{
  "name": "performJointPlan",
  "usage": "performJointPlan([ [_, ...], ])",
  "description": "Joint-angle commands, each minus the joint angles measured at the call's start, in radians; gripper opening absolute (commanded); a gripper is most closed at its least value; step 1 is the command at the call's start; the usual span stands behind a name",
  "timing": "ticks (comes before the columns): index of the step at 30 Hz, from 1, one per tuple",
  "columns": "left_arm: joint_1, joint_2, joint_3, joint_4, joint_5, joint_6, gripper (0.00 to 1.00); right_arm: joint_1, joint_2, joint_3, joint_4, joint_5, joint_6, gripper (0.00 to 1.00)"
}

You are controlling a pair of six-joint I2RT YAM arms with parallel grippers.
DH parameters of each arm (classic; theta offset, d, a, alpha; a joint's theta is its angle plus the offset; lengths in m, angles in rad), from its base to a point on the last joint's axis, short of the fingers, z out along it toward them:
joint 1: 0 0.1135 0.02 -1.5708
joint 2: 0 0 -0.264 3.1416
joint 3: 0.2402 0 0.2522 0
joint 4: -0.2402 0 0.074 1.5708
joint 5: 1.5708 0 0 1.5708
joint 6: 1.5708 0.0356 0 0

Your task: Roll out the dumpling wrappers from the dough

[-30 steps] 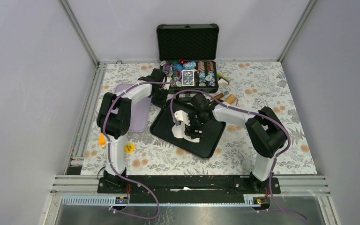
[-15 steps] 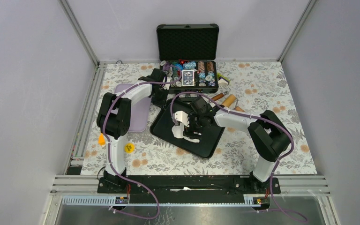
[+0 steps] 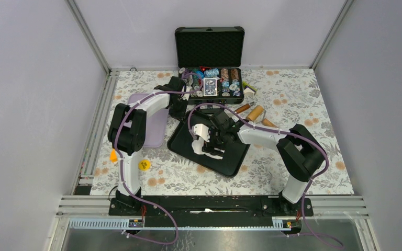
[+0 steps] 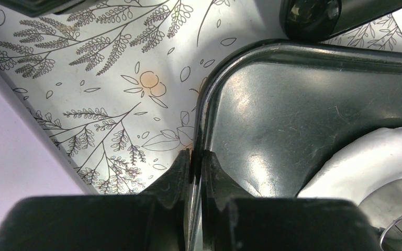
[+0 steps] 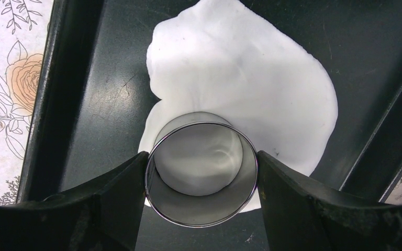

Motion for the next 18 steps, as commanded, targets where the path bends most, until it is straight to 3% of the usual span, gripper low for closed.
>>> performJointPlan([
  [1, -0.003, -0.027, -0.012, -0.011, -0.026, -0.017, 0.00, 0.020, 0.047, -0.032, -0.194, -0.050, -0.046, 0.46],
  [8, -0.010, -0.010, -0.009, -0.010, -0.019, -0.002, 0.00, 0.017, 0.097, 0.024, -0.285, -0.084, -0.264, 0.46],
  [18, -0.028, 0.001, -0.010, -0.008, -0.031, 0.011, 0.00, -0.003, 0.157, 0.098, -0.342, -0.154, -0.414, 0.45],
])
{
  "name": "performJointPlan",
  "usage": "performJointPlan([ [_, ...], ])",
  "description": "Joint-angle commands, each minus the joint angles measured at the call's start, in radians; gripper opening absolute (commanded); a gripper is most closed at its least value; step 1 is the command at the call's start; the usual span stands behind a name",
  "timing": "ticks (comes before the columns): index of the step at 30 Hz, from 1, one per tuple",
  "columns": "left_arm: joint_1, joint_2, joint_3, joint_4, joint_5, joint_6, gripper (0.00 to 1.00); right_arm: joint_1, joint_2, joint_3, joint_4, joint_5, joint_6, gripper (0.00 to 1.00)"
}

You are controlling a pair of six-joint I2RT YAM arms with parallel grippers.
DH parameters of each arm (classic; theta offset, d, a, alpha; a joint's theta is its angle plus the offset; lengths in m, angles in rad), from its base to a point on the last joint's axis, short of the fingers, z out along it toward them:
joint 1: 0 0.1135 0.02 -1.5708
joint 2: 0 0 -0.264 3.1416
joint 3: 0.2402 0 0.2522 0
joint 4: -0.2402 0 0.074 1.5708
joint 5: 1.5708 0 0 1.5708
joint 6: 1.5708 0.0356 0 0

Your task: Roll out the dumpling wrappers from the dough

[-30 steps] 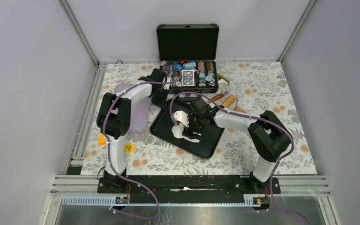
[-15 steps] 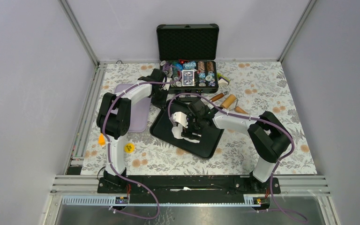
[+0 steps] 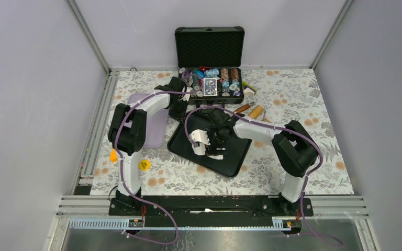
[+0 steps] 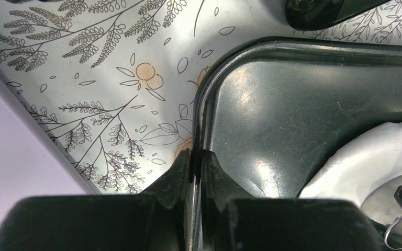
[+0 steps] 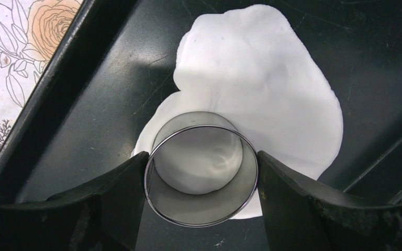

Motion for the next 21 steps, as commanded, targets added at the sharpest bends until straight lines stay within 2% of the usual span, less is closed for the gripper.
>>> performJointPlan([
  [1, -0.018, 0.000, -0.010, 0.014, -0.032, -0.004, 0.00, 0.004, 0.093, -0.012, -0.153, -0.077, -0.089, 0.44],
  [4, -0.018, -0.003, -0.011, 0.014, -0.047, -0.015, 0.00, 0.002, 0.087, -0.021, -0.147, -0.089, -0.071, 0.43],
  [9, -0.019, -0.009, -0.014, 0.012, -0.062, -0.036, 0.00, 0.002, 0.050, -0.073, -0.069, -0.073, 0.074, 0.43],
  [13, -0.019, -0.024, -0.024, 0.012, -0.076, -0.049, 0.00, 0.002, 0.033, -0.103, 0.006, -0.008, 0.256, 0.41],
  [21, -0.019, -0.049, -0.061, 0.010, -0.101, -0.071, 0.00, 0.013, 0.026, -0.146, 0.083, 0.105, 0.471, 0.38],
])
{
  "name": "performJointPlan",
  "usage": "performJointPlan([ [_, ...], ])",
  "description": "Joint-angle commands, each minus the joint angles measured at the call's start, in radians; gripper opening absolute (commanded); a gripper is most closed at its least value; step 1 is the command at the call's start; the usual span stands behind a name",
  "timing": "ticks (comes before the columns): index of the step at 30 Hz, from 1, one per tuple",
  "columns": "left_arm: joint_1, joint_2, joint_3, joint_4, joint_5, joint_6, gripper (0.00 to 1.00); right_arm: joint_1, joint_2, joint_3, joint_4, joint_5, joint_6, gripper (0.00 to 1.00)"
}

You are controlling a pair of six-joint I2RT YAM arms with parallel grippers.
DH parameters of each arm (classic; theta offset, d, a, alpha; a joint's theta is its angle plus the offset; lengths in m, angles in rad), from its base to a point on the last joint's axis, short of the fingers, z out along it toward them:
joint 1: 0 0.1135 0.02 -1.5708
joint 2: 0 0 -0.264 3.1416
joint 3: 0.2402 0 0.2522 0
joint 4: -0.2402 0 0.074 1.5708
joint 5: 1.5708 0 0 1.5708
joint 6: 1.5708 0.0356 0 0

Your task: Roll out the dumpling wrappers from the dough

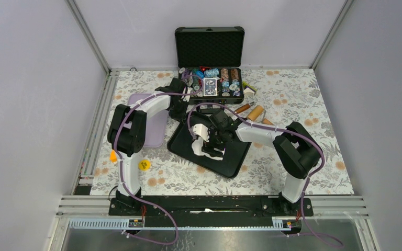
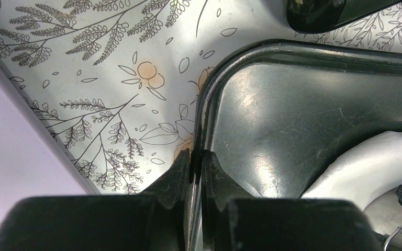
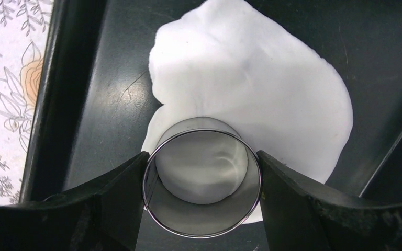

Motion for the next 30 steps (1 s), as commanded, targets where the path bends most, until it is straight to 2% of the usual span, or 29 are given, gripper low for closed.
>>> performJointPlan([
  [1, -0.008, -0.034, -0.038, -0.017, -0.071, -0.051, 0.00, 0.025, 0.045, -0.075, -0.050, 0.110, 0.203, 0.38],
  [6, -0.012, -0.030, -0.033, -0.035, -0.071, -0.047, 0.00, 0.033, 0.037, -0.086, -0.048, 0.106, 0.194, 0.38],
  [20, -0.013, -0.046, -0.028, -0.050, -0.059, -0.020, 0.00, 0.029, 0.075, 0.023, -0.239, -0.011, -0.178, 0.37],
  [30, -0.016, -0.051, -0.035, -0.054, -0.049, -0.010, 0.00, 0.026, 0.112, 0.091, -0.312, -0.020, -0.332, 0.41],
])
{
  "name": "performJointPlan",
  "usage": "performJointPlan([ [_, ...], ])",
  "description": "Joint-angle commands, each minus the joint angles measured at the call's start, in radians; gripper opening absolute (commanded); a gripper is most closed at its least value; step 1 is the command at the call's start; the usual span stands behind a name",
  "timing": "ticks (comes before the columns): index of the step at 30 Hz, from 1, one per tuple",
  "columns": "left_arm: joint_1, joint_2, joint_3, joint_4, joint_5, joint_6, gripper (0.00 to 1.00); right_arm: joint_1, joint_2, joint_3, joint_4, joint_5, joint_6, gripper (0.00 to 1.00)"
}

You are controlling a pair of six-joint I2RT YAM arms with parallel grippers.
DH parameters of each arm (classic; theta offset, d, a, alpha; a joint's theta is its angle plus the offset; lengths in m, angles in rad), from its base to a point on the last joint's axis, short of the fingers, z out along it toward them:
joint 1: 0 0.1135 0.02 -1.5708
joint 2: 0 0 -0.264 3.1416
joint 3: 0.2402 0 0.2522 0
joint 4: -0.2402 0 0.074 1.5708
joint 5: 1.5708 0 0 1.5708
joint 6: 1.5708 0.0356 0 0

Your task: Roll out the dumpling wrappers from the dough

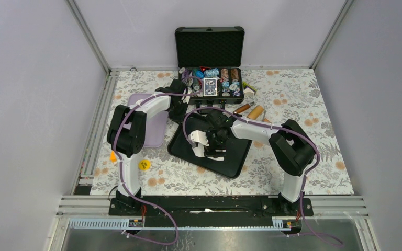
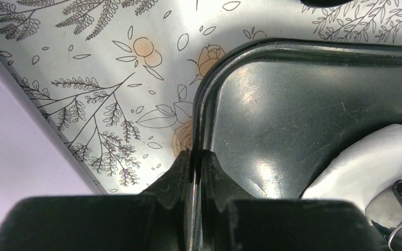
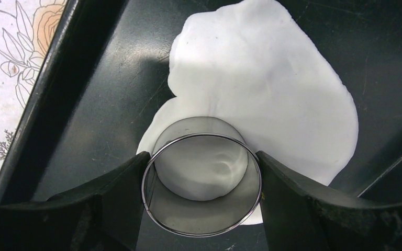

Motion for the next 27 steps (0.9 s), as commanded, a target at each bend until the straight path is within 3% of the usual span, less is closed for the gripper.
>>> performJointPlan([
  [1, -0.009, -0.035, -0.015, -0.022, -0.034, 0.002, 0.00, 0.007, 0.062, 0.001, -0.145, -0.016, -0.111, 0.41],
  [6, -0.011, -0.038, -0.015, -0.024, -0.033, -0.002, 0.00, 0.007, 0.078, 0.024, -0.153, -0.008, -0.105, 0.41],
  [27, -0.013, -0.075, -0.049, -0.025, -0.076, -0.030, 0.00, 0.006, 0.007, -0.108, 0.047, 0.172, 0.361, 0.40],
])
